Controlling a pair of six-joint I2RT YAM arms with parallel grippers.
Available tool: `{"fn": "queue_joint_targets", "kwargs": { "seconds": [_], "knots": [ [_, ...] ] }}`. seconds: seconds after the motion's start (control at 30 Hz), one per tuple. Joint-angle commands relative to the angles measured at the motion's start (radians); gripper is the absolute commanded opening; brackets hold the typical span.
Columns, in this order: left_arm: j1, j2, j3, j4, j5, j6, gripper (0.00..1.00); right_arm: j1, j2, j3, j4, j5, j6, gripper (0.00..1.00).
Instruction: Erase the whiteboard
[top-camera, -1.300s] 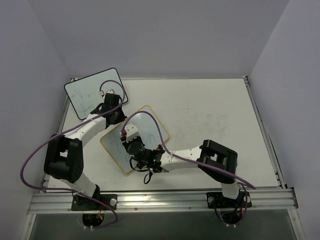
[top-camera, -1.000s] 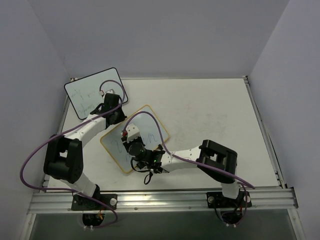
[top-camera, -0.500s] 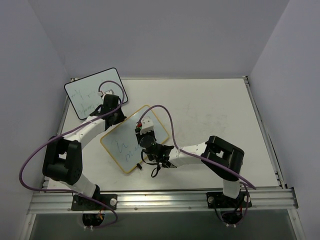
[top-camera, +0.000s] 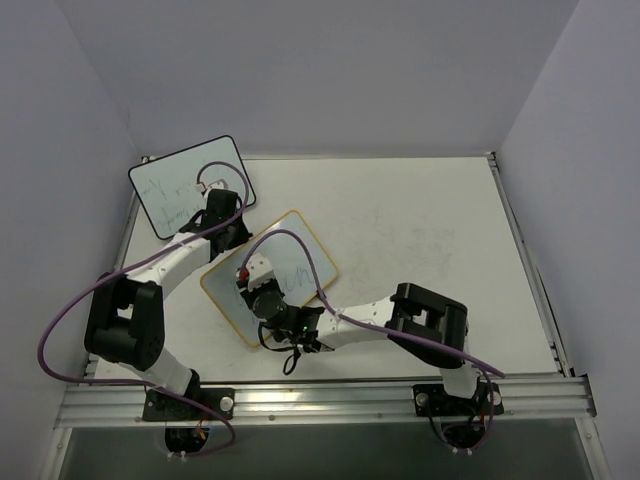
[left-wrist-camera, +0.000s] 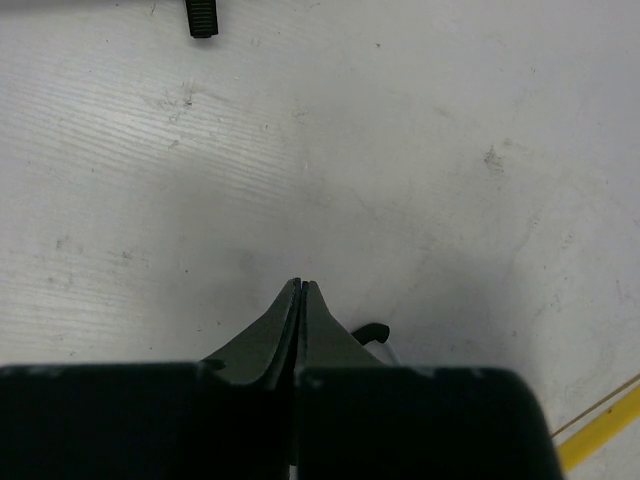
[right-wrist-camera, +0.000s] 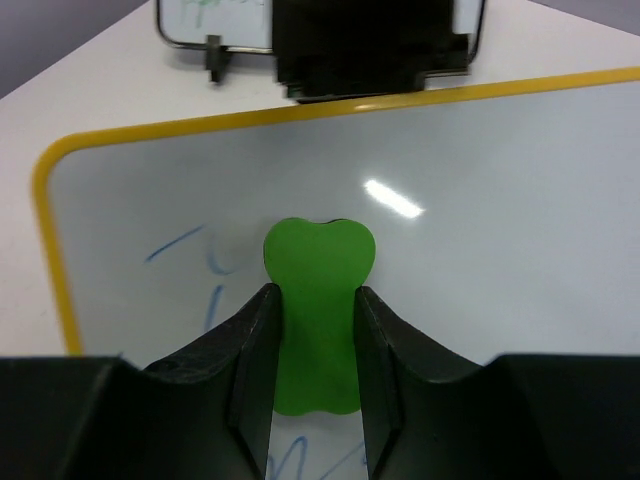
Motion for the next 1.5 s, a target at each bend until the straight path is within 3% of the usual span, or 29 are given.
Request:
{"fn": "queue_joint_targets", "kwargs": {
  "seconds": [0.0, 0.4, 0.97, 1.47],
  "knots": [
    [-0.022, -0.019, -0.006, -0.064, 0.051, 0.023, 0.02, 0.046, 0.054, 0.028, -0.065, -0.096, -0.023, 0.12],
    [-0.026, -0.02, 0.01, -0.072, 0.051, 0.024, 0.02, 0.091, 0.086, 0.048, -0.061, -0.087, -0.065, 0.13],
    [-0.026, -0.028, 0.016, -0.083, 0.047, 0.027, 0.02, -0.115, -0.042, -0.112, -0.036, 0.03, 0.023, 0.12],
    [-0.028, -0.02, 0.019, -0.087, 0.045, 0.031, 0.02, -0.015, 0.071, 0.078, -0.081, -0.065, -0.078, 0.12]
  ]
}}
